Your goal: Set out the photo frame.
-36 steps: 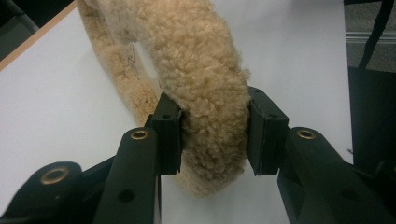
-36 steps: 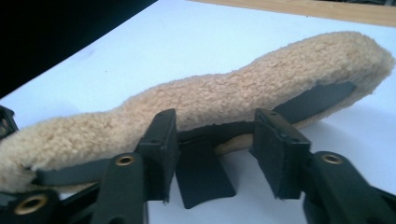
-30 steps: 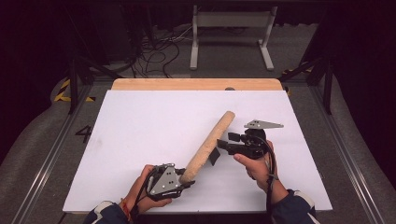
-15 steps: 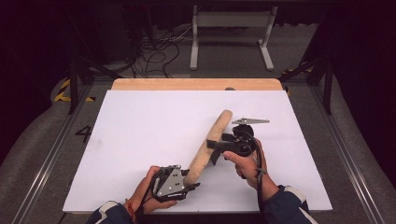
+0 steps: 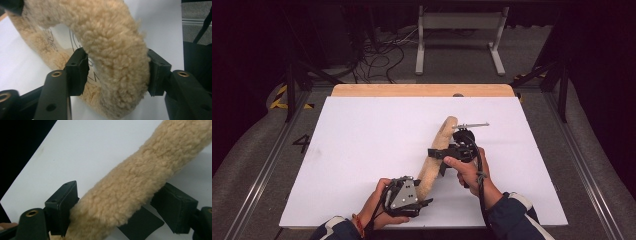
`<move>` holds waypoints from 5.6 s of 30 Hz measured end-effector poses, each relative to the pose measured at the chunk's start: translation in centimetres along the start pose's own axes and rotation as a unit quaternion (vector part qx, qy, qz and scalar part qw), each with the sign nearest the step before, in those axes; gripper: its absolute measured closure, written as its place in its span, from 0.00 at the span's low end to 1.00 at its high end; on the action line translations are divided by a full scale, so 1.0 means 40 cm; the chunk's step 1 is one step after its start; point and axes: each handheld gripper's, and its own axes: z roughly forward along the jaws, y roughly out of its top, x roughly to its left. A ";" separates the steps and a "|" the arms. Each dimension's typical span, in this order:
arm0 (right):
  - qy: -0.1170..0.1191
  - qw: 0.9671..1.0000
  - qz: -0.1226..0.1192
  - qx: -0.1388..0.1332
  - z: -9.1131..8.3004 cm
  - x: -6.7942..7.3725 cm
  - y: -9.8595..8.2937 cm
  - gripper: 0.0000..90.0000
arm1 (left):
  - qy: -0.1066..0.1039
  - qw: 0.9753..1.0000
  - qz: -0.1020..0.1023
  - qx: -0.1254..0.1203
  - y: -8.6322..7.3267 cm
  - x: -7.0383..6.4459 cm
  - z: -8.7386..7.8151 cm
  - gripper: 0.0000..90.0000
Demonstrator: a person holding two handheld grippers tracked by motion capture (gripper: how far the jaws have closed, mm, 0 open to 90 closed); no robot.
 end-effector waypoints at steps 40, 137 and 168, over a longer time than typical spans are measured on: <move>0.006 0.992 -0.081 0.097 -0.002 0.000 0.062 0.49 | 0.077 0.980 -0.180 -0.028 -0.250 0.122 -0.286 0.15; 0.013 0.950 -0.303 0.075 -0.079 0.010 0.051 0.48 | 0.088 0.975 -0.204 0.001 -0.214 0.228 -0.158 0.18; -0.009 0.976 -0.199 -0.089 -0.235 -0.120 -0.255 0.48 | 0.073 0.982 -0.172 -0.028 -0.128 0.355 -0.034 0.30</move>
